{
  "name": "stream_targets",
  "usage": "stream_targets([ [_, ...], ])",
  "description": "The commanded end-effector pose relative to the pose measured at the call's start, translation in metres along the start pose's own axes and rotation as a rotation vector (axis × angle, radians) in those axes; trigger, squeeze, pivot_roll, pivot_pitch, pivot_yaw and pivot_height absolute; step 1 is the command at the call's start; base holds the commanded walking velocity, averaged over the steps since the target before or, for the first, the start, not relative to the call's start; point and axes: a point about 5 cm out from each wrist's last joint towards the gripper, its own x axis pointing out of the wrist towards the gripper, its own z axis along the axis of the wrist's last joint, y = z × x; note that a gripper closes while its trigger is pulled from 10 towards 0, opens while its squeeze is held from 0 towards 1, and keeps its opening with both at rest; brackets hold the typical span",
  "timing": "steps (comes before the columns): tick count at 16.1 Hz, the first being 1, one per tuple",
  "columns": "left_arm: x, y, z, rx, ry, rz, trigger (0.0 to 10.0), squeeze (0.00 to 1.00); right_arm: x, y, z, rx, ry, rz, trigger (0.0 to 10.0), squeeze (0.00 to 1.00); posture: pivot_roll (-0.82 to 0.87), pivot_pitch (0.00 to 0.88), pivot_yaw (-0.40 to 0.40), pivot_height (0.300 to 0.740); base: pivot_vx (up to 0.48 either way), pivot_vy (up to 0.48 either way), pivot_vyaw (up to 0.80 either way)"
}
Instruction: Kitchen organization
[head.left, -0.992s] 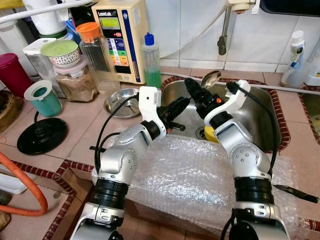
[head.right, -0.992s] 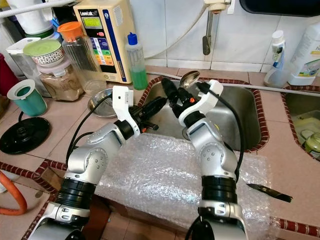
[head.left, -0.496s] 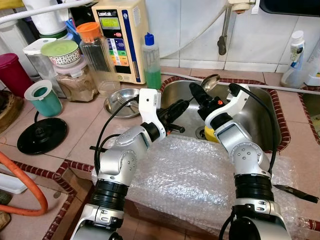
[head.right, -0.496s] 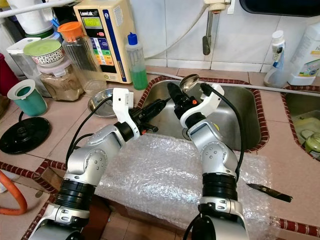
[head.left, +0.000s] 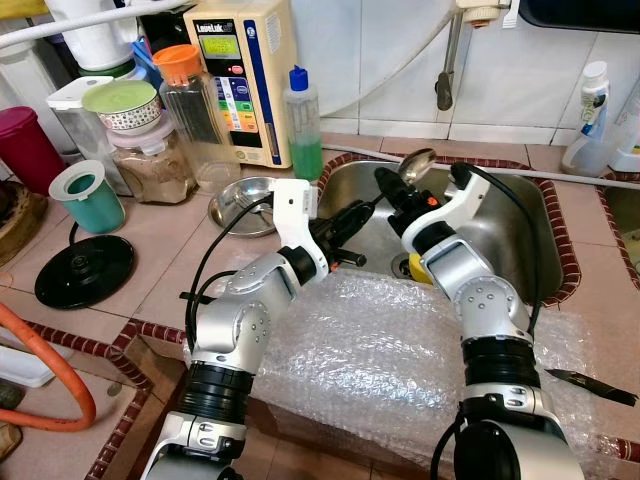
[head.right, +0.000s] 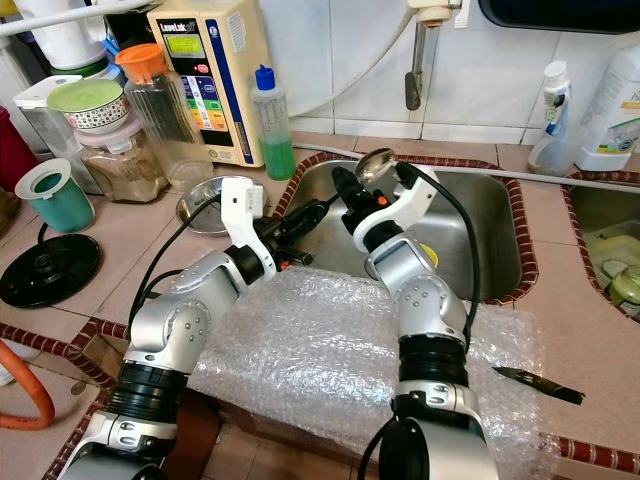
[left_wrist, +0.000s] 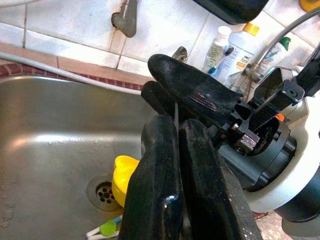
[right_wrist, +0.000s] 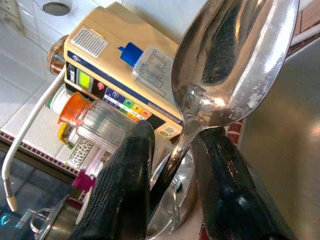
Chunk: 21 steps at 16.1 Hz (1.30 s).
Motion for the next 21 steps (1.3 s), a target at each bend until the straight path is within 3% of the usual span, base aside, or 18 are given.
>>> stream_targets([
  [1, 0.001, -0.010, 0.004, 0.014, -0.013, -0.060, 0.0, 0.00, 0.005, 0.002, 0.001, 0.001, 0.001, -0.011, 0.0, 0.00, 0.02, 0.000, 0.121, 0.740, 0.000, 0.000, 0.00],
  [4, 0.000, -0.010, 0.003, 0.017, -0.009, -0.052, 0.0, 0.00, 0.008, -0.001, 0.006, 0.007, -0.028, -0.041, 0.0, 0.00, 0.02, 0.000, 0.118, 0.740, 0.000, 0.000, 0.00],
  [9, -0.001, -0.006, 0.001, 0.029, 0.007, -0.030, 0.0, 0.00, 0.006, -0.021, 0.030, -0.065, -0.122, -0.195, 0.0, 0.00, 0.03, 0.000, 0.121, 0.740, 0.000, 0.000, 0.00],
  [10, -0.001, -0.005, 0.001, 0.033, 0.011, -0.027, 0.0, 0.90, 0.006, -0.024, 0.039, -0.090, -0.155, -0.217, 0.0, 0.00, 0.03, 0.000, 0.120, 0.740, 0.000, 0.000, 0.00],
  [11, -0.001, -0.005, 0.001, 0.031, 0.012, -0.021, 10.0, 1.00, 0.007, -0.026, 0.045, -0.137, -0.169, -0.241, 0.0, 0.00, 0.03, 0.000, 0.121, 0.740, 0.000, 0.000, 0.00],
  [13, -0.002, -0.003, 0.000, 0.031, 0.017, -0.015, 10.0, 1.00, 0.010, -0.025, 0.049, -0.178, -0.164, -0.242, 0.0, 0.00, 0.03, 0.000, 0.122, 0.740, 0.000, 0.000, 0.00],
  [15, -0.003, -0.002, -0.002, 0.027, 0.031, -0.022, 10.0, 1.00, 0.015, -0.020, 0.054, -0.287, -0.168, -0.245, 0.0, 0.00, 0.03, 0.000, 0.126, 0.740, 0.000, 0.000, 0.00],
  [17, -0.004, -0.003, -0.005, 0.030, 0.048, -0.026, 10.0, 1.00, 0.018, -0.020, 0.062, -0.483, -0.173, -0.278, 0.0, 0.00, 0.03, 0.000, 0.127, 0.740, 0.000, 0.000, 0.00],
  [21, -0.008, 0.000, -0.007, 0.041, 0.068, -0.020, 10.0, 1.00, 0.014, -0.032, 0.063, -0.761, -0.134, -0.323, 0.0, 0.00, 0.04, 0.000, 0.124, 0.740, 0.000, 0.000, 0.00],
])
